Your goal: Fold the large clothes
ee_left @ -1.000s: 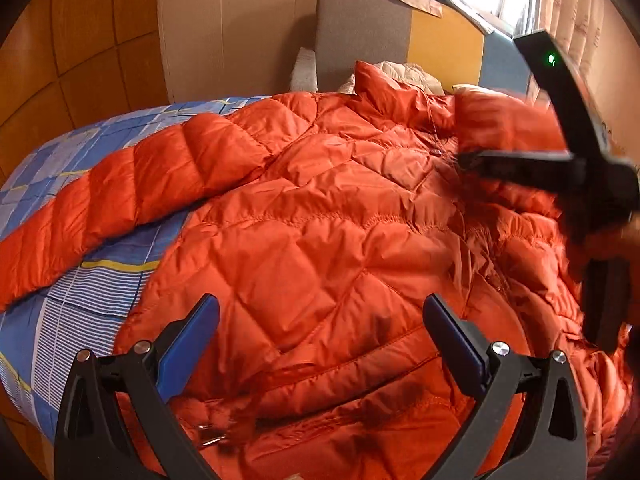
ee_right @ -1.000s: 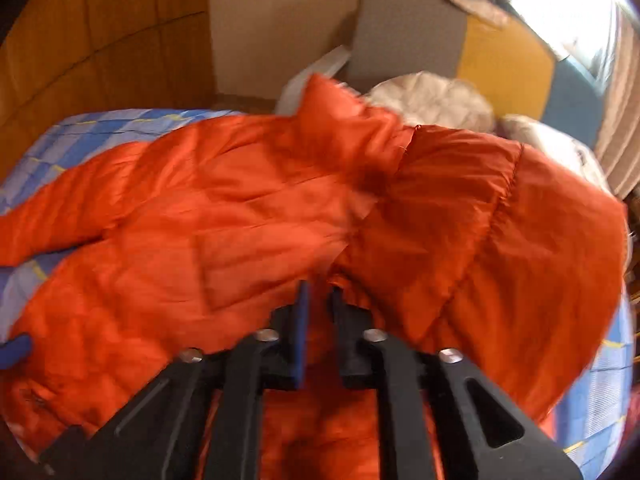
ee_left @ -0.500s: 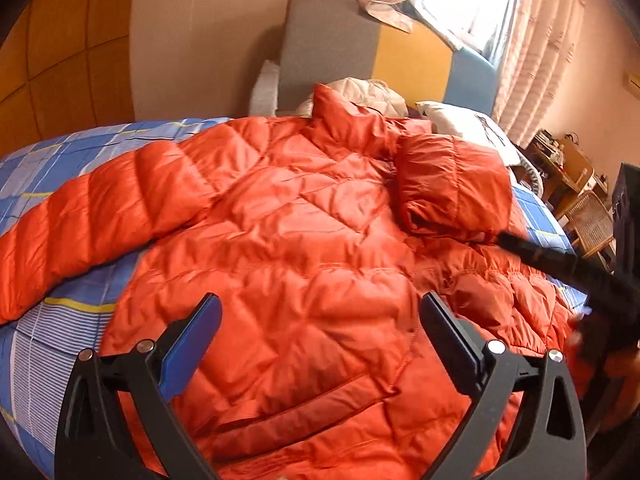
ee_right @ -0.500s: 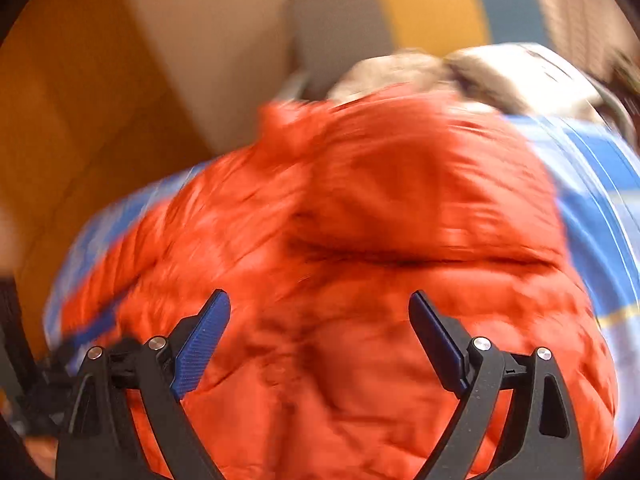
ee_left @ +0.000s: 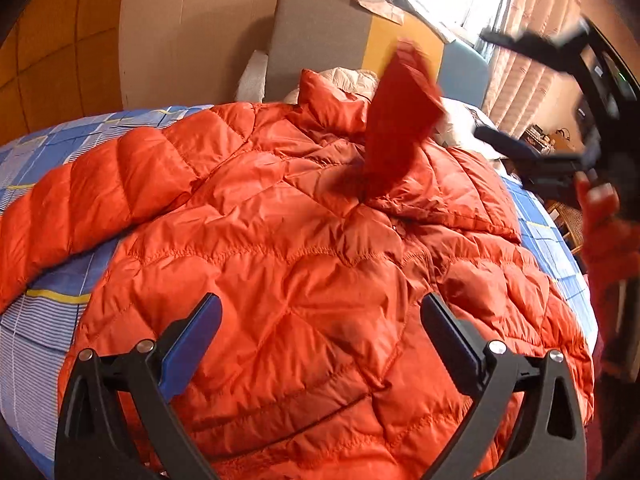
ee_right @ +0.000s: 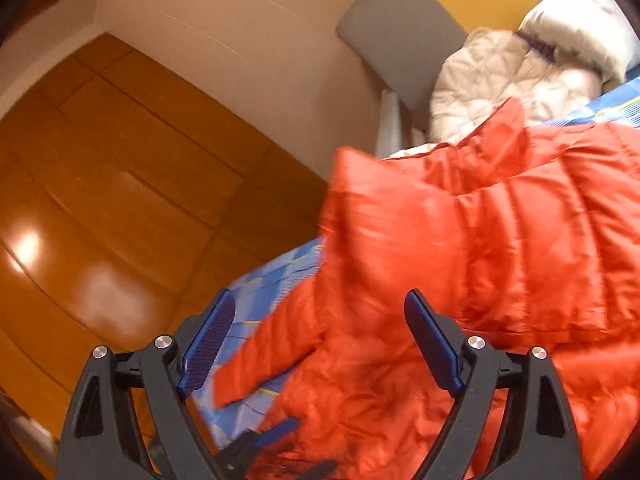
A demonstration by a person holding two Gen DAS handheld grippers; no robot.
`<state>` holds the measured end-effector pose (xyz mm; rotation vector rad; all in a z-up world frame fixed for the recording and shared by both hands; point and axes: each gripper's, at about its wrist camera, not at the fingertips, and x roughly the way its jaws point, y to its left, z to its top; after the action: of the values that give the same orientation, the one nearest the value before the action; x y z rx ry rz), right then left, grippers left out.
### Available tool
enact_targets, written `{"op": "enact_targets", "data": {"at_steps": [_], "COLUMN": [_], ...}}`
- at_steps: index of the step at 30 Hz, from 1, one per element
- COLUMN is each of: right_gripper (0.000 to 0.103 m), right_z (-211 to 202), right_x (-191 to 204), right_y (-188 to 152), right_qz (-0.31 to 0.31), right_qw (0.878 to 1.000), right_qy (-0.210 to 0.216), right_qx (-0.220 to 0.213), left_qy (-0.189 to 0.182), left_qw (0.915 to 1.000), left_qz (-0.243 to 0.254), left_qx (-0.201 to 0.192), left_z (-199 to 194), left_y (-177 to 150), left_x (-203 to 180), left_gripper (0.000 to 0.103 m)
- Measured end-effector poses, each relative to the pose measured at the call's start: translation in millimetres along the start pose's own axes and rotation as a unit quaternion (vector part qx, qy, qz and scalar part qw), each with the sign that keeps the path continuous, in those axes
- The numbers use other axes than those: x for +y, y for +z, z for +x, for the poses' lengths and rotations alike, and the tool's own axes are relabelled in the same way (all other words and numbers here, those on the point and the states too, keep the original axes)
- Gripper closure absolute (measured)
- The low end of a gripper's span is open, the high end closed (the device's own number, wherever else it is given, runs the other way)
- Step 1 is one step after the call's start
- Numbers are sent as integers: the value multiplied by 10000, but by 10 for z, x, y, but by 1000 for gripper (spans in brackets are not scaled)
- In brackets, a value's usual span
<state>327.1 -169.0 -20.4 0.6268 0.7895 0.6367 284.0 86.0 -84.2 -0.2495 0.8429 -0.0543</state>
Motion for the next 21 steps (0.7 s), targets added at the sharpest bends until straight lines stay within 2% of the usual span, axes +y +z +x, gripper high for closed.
{"op": "enact_targets", "data": {"at_steps": [4, 6, 8, 9, 14, 17, 18, 19, 20, 21], "right_gripper": [17, 17, 17, 17, 17, 17, 17, 17, 17, 17], "right_z": [-224, -340, -397, -446, -535, -527, -524, -557, -527, -500], "right_x": [-282, -461, -593, -684, -860, -945, -978, -1014, -1049, -1057], "right_y": [-137, -205, -216, -221, -87, 41, 54, 50, 94, 105], "right_qz": [103, 125, 183, 217, 206, 203, 193, 191, 188, 161], "right_qw": [9943, 9854, 9773, 9747, 9595, 9531, 9513, 9499, 9482, 9467], "right_qy": [-1052, -1689, -2095, -2210, -2774, -2978, -3036, -3081, -3135, -3187], "right_qx": [-132, -198, -243, -265, -447, -498, -492, -487, -472, -445], "left_qy": [-127, -203, -277, -287, -346, -427, -477, -544, -507, -511], "left_qw": [9997, 9993, 9982, 9974, 9895, 9869, 9868, 9873, 9887, 9902], "left_qz": [-215, -314, -532, -645, -1352, -1498, -1492, -1429, -1340, -1236], "left_qx": [6, 13, 84, 129, 372, 410, 424, 435, 442, 411], "left_z": [97, 175, 298, 360, 746, 897, 952, 997, 1027, 1029], "left_y": [161, 259, 387, 444, 735, 868, 912, 948, 985, 1000], "left_x": [81, 128, 218, 270, 586, 645, 650, 632, 617, 599], "left_gripper": [5, 5, 11, 16, 22, 26, 36, 53, 64, 89]}}
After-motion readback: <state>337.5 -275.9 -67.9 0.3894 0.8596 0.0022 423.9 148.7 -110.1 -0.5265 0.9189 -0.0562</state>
